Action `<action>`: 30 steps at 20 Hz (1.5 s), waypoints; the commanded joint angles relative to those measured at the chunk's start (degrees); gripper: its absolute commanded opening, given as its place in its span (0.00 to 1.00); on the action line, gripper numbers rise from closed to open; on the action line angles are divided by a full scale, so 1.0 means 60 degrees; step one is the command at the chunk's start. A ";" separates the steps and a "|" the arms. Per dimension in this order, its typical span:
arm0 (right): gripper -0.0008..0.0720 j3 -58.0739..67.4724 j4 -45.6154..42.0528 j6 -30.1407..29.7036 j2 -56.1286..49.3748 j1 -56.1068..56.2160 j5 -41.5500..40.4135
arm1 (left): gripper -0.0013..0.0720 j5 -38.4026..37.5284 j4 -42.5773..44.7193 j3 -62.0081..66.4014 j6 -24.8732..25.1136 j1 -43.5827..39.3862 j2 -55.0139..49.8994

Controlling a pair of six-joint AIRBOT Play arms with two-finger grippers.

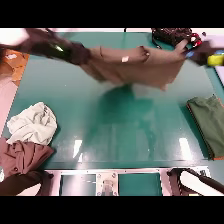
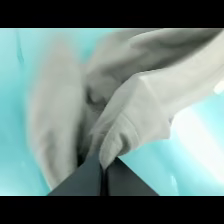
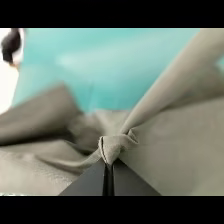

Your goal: Fold the shirts.

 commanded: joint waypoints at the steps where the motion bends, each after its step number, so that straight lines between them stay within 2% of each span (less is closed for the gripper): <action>1: 0.03 0.0568 -0.0004 -0.0004 0.2448 -0.0586 0.0022 | 0.05 -0.0273 0.0492 0.0561 -0.0215 0.0011 0.1978; 5: 0.03 0.1122 -0.0175 0.0007 0.3792 -0.0674 -0.0510 | 0.05 -0.0827 0.0474 0.0557 -0.0127 0.0007 0.3045; 9: 0.03 0.0871 -0.0175 0.0317 0.3493 -0.0648 0.0131 | 0.05 -0.1421 0.0444 -0.0029 -0.0124 0.0011 0.2936; 12: 0.03 -0.0685 -0.0175 0.0200 0.3005 -0.0229 0.0211 | 0.05 -0.0896 0.0452 -0.1792 -0.0120 0.0011 0.2925; 15: 0.03 -0.3297 -0.0171 -0.0011 0.2259 0.0627 -0.0412 | 0.05 0.0543 0.0372 -0.4426 -0.0124 0.0011 0.2922; 18: 0.03 -0.5533 -0.0171 -0.0772 0.0882 0.1912 -0.2728 | 0.05 0.3100 0.0211 -0.7490 -0.0131 0.0007 0.2922; 20: 0.03 -0.6054 -0.0171 -0.0772 -0.0375 0.2594 -0.4040 | 0.05 0.4889 0.0062 -0.9260 -0.0135 0.0011 0.2922; 22: 0.03 -0.5916 -0.0069 -0.0769 -0.1519 0.2838 -0.4510 | 0.05 0.5923 0.0066 -1.0298 -0.0135 0.0011 0.2922; 23: 0.07 -0.5770 -0.0058 -0.0769 -0.1847 0.2834 -0.4488 | 0.05 0.6091 0.0069 -1.0535 -0.0135 0.0011 0.2922; 25: 0.43 -0.5435 -0.0069 -0.0769 -0.1934 0.2481 -0.4328 | 0.05 0.6149 0.0120 -1.0590 -0.0127 0.0011 0.2925; 29: 0.45 -0.4761 -0.0204 -0.0685 -0.1461 0.0557 -0.2459 | 0.05 0.6251 0.0339 -1.0535 -0.0127 0.0011 0.2925; 30: 0.45 -0.4809 -0.0597 -0.0331 -0.1388 0.0051 -0.2069 | 0.05 0.6255 0.0393 -1.0535 -0.0127 0.0011 0.2925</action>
